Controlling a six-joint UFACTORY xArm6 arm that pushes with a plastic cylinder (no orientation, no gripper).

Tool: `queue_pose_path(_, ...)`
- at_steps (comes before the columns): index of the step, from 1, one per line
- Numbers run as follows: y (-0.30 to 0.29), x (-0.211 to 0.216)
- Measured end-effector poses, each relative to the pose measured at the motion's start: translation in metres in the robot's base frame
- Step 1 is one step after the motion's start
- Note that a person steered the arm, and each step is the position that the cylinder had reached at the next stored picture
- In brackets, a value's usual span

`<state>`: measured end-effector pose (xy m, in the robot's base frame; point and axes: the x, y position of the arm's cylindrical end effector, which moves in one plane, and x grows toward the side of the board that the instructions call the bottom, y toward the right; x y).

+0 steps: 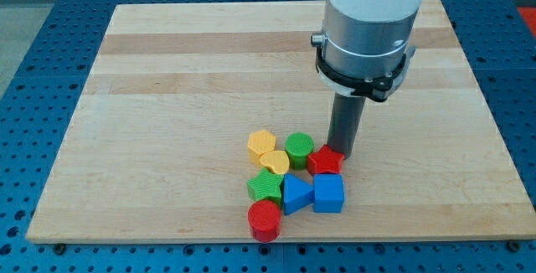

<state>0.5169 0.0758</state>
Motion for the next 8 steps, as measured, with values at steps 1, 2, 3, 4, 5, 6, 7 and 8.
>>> queue_pose_path(1, 0.000, 0.000)
queue_pose_path(2, 0.012, -0.013)
queue_pose_path(3, 0.040, -0.019)
queue_pose_path(4, 0.054, 0.026)
queue_pose_path(5, 0.036, 0.100)
queue_pose_path(6, 0.034, 0.101)
queue_pose_path(7, 0.030, 0.101)
queue_pose_path(8, 0.018, 0.102)
